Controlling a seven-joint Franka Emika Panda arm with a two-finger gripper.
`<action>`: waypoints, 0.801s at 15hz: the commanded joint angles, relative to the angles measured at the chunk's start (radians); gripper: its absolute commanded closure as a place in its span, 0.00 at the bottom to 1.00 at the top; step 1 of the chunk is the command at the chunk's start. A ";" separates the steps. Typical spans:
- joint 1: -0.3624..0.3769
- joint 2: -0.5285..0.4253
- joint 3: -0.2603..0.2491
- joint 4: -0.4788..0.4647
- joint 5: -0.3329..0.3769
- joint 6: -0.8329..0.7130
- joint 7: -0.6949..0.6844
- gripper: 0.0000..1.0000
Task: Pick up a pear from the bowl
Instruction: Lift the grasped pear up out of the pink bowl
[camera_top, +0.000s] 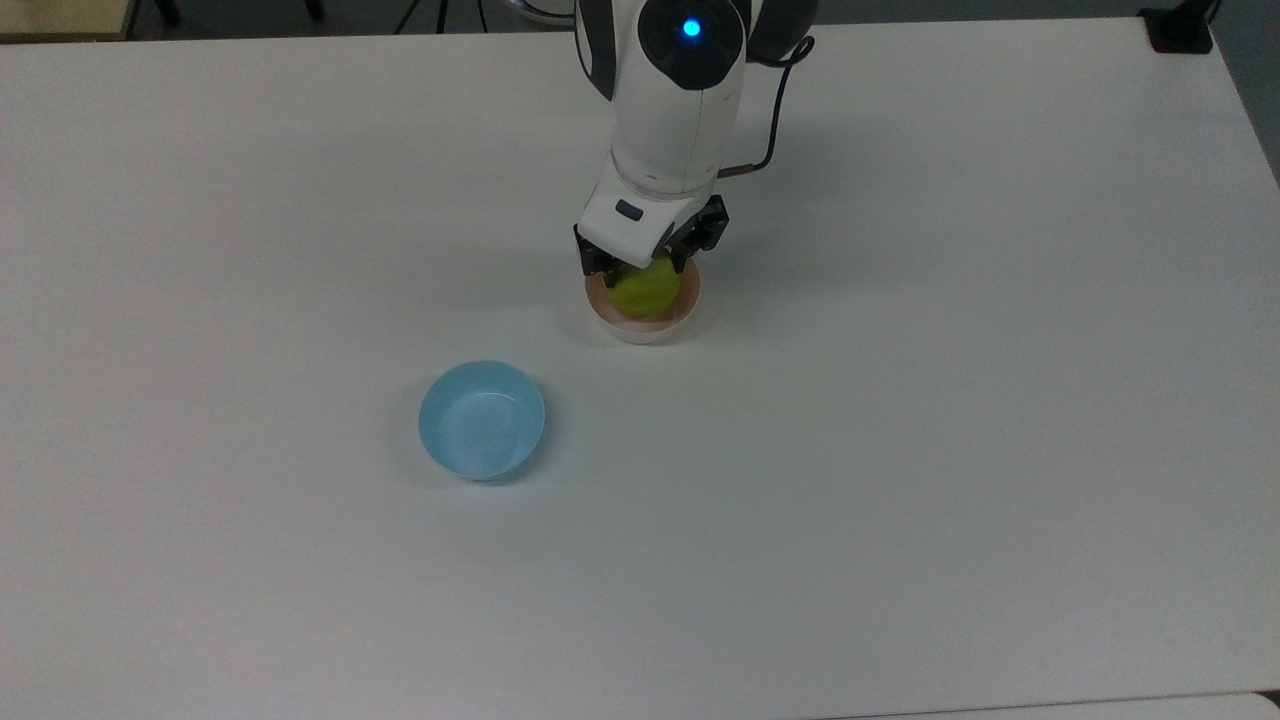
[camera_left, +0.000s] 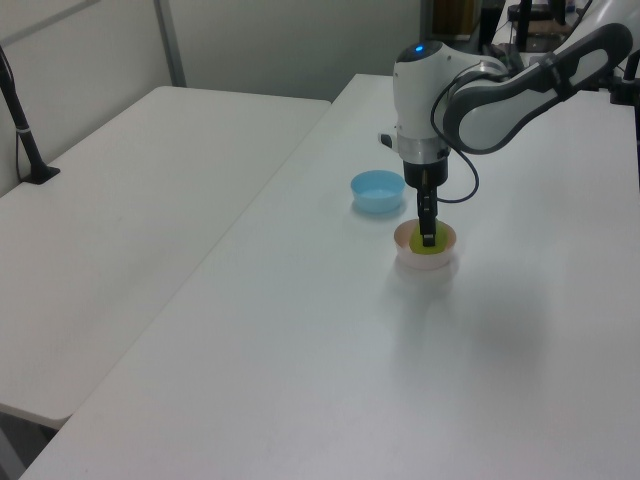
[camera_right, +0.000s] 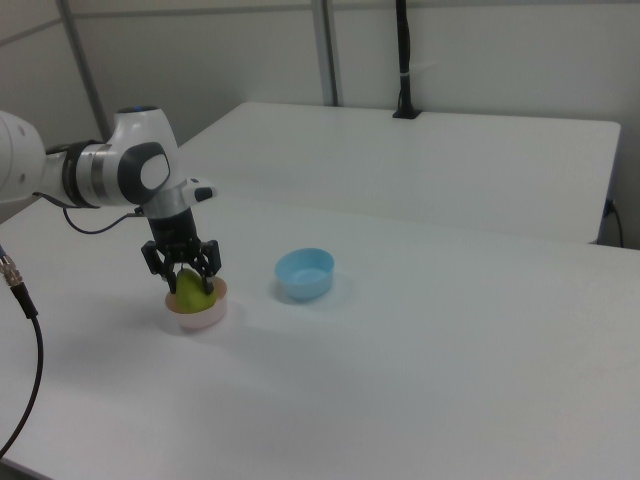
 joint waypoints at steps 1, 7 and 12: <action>0.013 -0.075 -0.006 -0.014 -0.011 -0.008 0.044 0.62; 0.007 -0.135 -0.006 0.087 0.005 -0.161 0.047 0.62; -0.004 -0.173 -0.022 0.121 0.006 -0.249 0.049 0.62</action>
